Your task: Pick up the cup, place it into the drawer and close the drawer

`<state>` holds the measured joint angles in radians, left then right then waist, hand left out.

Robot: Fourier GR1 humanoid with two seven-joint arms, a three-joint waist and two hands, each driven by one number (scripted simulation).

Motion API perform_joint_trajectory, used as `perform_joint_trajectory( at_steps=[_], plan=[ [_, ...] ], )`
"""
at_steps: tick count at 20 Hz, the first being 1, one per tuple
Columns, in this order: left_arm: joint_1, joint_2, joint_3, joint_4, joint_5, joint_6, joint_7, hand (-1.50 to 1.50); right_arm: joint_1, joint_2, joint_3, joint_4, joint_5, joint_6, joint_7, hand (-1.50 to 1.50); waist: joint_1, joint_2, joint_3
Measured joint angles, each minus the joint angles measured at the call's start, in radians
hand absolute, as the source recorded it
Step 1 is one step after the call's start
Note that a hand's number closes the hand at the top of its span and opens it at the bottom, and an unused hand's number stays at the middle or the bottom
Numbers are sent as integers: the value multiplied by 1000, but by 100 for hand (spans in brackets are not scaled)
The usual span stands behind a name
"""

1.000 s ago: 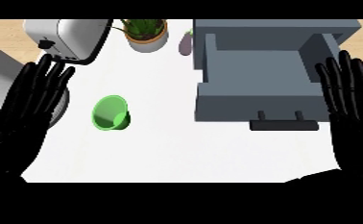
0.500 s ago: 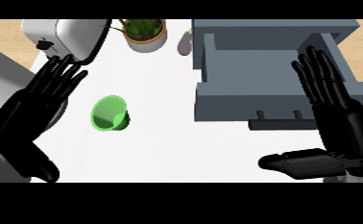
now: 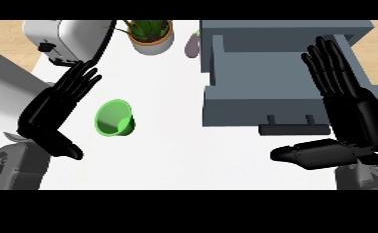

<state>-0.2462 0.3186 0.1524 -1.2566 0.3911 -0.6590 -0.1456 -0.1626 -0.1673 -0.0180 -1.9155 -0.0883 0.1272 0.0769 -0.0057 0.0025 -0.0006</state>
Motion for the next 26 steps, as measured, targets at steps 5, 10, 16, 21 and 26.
perform_joint_trajectory(
  at_steps=[5,10,16,21,26],
  plan=[
    [-38,2,6,192,-138,-8,-154,-150,-46,13,-3,38,24,-13,-8,-150,0,0,0],
    [-107,17,7,428,-263,16,-309,-150,-69,-8,-41,21,-11,6,21,-150,-7,2,-1],
    [-192,31,-12,694,-384,88,-468,-150,-63,-3,-39,28,2,12,7,-150,-10,3,-1],
    [-235,32,-28,851,-448,155,-584,-150,-87,-16,-60,54,-16,28,4,-150,-19,8,-2],
    [-262,28,-35,937,-476,193,-659,-150,-117,-9,-58,61,-17,20,19,-150,-25,10,-3]
  ],
)
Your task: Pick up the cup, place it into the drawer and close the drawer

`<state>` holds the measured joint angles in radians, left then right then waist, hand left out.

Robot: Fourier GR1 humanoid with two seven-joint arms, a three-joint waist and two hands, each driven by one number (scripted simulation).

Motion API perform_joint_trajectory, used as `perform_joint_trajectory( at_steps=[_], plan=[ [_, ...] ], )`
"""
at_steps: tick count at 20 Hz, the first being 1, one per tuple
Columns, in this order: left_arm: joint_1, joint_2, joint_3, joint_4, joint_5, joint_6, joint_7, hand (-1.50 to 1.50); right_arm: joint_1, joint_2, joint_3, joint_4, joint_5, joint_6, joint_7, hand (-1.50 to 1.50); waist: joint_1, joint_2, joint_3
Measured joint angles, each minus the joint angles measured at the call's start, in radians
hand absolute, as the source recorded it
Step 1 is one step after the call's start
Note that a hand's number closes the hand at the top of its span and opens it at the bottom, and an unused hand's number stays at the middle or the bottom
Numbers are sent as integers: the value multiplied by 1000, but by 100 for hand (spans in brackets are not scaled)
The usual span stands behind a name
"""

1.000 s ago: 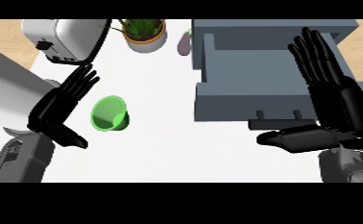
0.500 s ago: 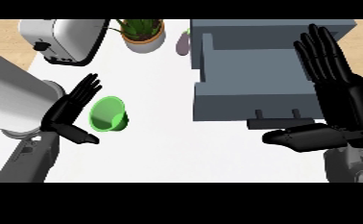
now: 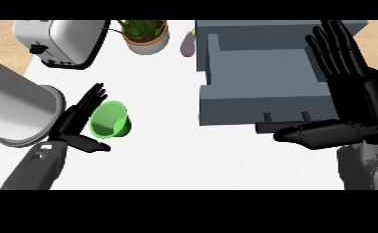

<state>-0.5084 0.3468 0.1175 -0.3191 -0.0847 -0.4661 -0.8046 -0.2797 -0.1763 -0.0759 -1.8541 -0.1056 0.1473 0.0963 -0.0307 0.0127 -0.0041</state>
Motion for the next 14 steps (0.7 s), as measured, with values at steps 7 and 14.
perform_joint_trajectory(
  at_steps=[7,14],
  plan=[
    [-16,-22,-7,66,-18,29,-68,-150,-21,-3,3,1,0,2,19,-150,-7,4,-1],
    [-29,-47,-21,101,-40,56,-113,-150,-9,-13,-11,1,-20,21,11,-150,-16,6,-2]
  ],
)
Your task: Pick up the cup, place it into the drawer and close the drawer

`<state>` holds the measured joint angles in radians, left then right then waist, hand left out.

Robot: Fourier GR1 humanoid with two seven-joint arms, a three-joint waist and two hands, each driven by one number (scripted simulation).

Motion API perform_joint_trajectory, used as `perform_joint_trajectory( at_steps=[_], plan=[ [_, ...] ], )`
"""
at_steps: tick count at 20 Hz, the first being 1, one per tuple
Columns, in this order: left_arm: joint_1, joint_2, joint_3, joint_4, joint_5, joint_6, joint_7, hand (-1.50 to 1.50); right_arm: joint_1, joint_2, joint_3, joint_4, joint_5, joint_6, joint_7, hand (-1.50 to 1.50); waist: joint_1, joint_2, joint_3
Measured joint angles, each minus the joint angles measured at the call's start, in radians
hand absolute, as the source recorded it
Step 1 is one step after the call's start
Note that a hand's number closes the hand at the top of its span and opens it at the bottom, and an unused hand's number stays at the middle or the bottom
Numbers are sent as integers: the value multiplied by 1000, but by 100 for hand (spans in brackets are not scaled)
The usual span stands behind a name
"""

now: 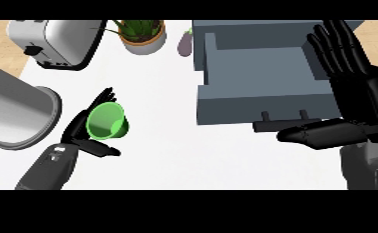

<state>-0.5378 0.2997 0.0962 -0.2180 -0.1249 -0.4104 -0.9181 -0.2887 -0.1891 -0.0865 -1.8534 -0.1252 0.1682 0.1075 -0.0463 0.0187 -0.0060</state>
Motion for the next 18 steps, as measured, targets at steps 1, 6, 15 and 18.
perform_joint_trajectory(
  at_steps=[1,6,15,18],
  plan=[
    [-4,-12,-2,4,-3,7,-5,-150,-4,0,1,-5,-1,-3,11,-150,0,0,0],
    [-22,-23,-4,18,-5,2,-11,-150,-4,-6,-7,5,2,2,-3,-150,-1,1,0],
    [-31,-64,-14,-9,6,-52,-20,150,-18,-26,-24,-3,-17,11,31,-150,-2,1,-1],
    [-29,-81,-7,-38,5,20,-70,150,-15,-31,-28,-2,-17,16,24,-150,-1,2,-1]
  ],
)
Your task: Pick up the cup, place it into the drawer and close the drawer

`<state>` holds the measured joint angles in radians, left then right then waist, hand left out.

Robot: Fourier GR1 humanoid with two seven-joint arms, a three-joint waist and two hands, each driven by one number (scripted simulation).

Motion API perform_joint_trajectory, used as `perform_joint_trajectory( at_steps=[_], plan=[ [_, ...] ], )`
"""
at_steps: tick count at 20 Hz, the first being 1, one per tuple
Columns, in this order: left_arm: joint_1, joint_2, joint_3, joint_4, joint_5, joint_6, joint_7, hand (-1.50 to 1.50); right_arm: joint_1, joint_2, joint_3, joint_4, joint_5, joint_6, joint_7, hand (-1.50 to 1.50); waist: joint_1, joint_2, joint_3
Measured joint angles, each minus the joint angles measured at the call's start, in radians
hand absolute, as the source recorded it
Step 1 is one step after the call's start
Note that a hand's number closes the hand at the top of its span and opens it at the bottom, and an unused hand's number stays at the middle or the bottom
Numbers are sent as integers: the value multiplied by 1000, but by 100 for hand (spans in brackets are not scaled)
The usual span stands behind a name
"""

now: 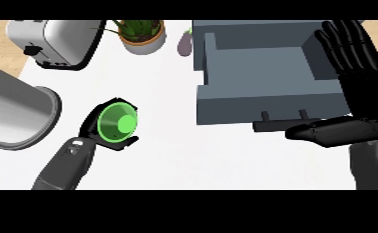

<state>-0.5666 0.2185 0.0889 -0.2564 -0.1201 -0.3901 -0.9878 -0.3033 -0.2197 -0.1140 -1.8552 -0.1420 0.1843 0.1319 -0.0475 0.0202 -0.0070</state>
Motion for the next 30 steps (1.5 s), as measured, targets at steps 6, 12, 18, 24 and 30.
perform_joint_trajectory(
  at_steps=[6,12,18,24,30],
  plan=[
    [-11,-14,27,-38,26,55,-47,150,-6,-1,-6,-1,-2,-4,9,-150,8,-4,1],
    [10,-35,151,-69,144,124,-74,150,16,1,-18,2,-2,-8,0,-150,24,-9,3],
    [-4,-72,190,-163,195,182,-54,150,45,-11,-34,-20,-8,1,5,-150,39,-19,6],
    [-86,-141,148,-336,202,245,62,150,32,-18,-42,-1,0,-1,10,-150,53,-25,8],
    [-197,-194,70,-516,216,321,280,150,29,-12,-39,25,20,-6,-8,-150,54,-27,8]
  ],
)
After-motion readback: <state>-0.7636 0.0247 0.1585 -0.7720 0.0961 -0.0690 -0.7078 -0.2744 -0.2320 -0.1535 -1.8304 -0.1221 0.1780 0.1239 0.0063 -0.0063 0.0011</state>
